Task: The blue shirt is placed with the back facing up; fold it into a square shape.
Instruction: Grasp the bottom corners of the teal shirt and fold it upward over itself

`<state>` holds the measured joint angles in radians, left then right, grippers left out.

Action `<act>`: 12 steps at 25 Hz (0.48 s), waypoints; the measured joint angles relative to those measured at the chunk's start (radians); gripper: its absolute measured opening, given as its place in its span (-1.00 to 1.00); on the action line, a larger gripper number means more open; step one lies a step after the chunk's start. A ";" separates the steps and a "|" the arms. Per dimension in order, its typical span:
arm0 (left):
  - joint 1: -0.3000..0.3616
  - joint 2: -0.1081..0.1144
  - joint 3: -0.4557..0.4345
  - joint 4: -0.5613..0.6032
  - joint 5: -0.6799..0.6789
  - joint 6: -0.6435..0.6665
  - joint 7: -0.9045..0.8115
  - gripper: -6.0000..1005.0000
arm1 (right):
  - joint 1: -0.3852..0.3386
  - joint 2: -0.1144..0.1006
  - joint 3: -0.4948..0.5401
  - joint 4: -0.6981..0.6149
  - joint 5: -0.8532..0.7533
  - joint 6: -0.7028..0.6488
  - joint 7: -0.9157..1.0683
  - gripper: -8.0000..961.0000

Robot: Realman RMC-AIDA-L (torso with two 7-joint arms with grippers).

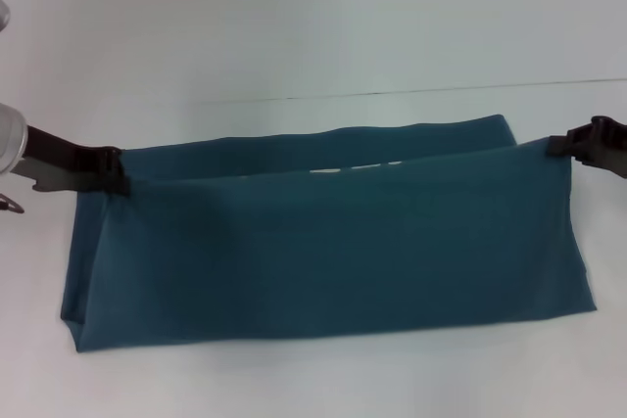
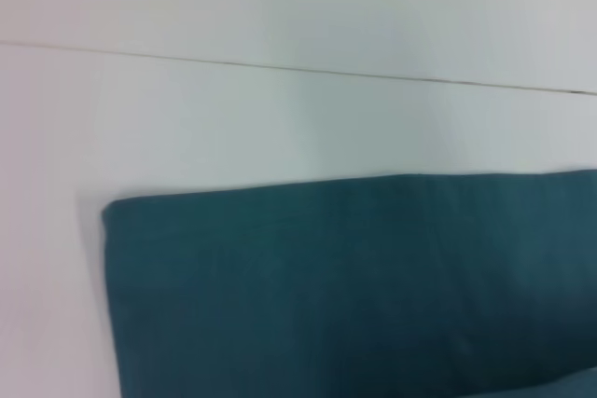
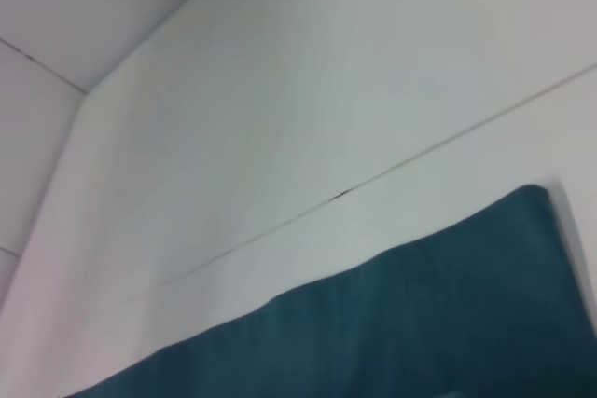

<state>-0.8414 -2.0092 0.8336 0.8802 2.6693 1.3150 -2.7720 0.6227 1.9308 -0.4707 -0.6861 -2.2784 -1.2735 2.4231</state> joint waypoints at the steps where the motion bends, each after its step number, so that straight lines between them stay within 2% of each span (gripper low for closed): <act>1: 0.000 -0.002 -0.002 0.001 0.000 -0.002 0.000 -0.96 | 0.003 0.002 -0.003 0.000 0.002 0.007 0.000 -0.89; 8: 0.012 -0.012 -0.059 0.075 -0.006 -0.001 -0.009 -0.96 | 0.012 0.001 0.005 -0.032 0.051 -0.002 0.007 -0.89; 12: -0.009 -0.015 -0.080 0.061 -0.004 -0.055 -0.020 -0.96 | 0.025 -0.001 -0.013 -0.035 0.086 0.076 0.007 -0.89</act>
<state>-0.8505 -2.0241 0.7534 0.9409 2.6657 1.2603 -2.7917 0.6477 1.9297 -0.4838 -0.7210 -2.1927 -1.1976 2.4302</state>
